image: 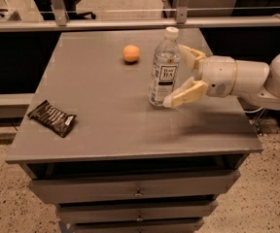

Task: Place blue plastic bottle upright

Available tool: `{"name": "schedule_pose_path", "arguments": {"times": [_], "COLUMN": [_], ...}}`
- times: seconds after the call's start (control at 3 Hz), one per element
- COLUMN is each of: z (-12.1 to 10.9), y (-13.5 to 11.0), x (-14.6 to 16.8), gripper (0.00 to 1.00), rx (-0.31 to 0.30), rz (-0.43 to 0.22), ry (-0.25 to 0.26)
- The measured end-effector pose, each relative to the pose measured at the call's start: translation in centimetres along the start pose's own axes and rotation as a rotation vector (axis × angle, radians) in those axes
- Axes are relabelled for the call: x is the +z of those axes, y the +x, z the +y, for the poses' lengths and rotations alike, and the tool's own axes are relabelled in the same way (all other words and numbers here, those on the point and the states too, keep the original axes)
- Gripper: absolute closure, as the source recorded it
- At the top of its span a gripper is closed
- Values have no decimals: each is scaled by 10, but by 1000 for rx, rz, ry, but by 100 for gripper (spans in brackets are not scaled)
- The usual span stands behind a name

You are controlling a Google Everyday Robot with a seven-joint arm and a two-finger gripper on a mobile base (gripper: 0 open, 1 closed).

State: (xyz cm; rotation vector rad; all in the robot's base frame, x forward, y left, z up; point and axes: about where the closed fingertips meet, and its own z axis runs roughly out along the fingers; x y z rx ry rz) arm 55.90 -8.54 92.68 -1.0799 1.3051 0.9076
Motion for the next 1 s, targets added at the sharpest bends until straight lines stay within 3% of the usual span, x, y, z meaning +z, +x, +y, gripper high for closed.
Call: {"name": "schedule_pose_path", "arguments": {"times": [0.33, 0.67, 1.0], "z": [-12, -19, -21], "y": [-9, -16, -19], "x": [-71, -127, -137], "gripper": [0, 0, 0], "rx": [-42, -66, -75], "rz": [137, 233, 244], "ry": [68, 103, 108]}}
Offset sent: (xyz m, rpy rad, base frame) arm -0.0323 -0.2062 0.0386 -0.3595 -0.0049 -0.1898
